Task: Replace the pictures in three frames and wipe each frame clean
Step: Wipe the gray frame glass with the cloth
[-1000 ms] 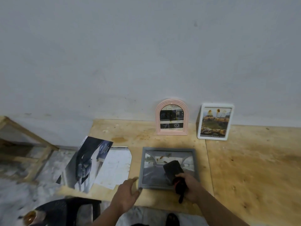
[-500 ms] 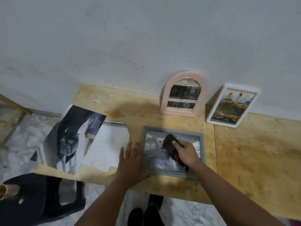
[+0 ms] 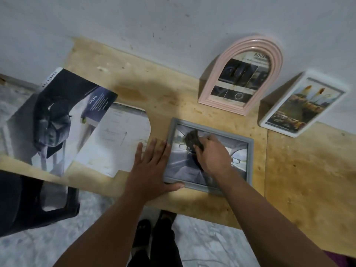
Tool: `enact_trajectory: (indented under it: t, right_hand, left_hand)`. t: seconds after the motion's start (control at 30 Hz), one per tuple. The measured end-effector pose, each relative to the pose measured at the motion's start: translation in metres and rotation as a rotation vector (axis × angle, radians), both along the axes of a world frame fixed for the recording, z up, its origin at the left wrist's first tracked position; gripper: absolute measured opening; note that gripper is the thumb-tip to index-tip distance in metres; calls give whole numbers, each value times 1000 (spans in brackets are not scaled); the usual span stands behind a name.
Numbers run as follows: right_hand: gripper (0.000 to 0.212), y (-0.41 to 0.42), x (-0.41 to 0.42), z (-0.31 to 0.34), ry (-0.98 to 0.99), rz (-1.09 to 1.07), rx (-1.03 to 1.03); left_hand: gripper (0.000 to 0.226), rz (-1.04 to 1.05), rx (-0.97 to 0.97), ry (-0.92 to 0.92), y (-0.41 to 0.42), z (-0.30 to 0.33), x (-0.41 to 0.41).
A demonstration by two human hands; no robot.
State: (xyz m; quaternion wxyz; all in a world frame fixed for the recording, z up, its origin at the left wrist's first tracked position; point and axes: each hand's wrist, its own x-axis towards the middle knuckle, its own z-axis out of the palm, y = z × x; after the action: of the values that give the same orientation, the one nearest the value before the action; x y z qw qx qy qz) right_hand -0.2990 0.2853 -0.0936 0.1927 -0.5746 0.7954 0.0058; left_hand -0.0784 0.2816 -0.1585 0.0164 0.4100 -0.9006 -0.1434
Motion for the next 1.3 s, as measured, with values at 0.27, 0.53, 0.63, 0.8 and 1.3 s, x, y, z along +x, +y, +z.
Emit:
enact_trajectory:
  t: [0.27, 0.53, 0.63, 0.8, 1.3]
  right_hand:
    - [27, 76, 46, 9, -116, 47, 26]
    - [21, -2, 3, 19, -162, -29, -88]
    - [25, -20, 2, -4, -57, -24, -123]
    - [31, 14, 22, -17, -17, 41, -115]
    - [30, -12, -1, -14, -17, 17, -166]
  left_hand:
    - [125, 3, 17, 28, -2, 2, 3]
    - [131, 4, 6, -48, -3, 0, 2]
    - [133, 14, 6, -57, -3, -1, 1]
    - [131, 13, 3, -44, -3, -3, 1]
    - [133, 26, 3, -40, -1, -1, 0]
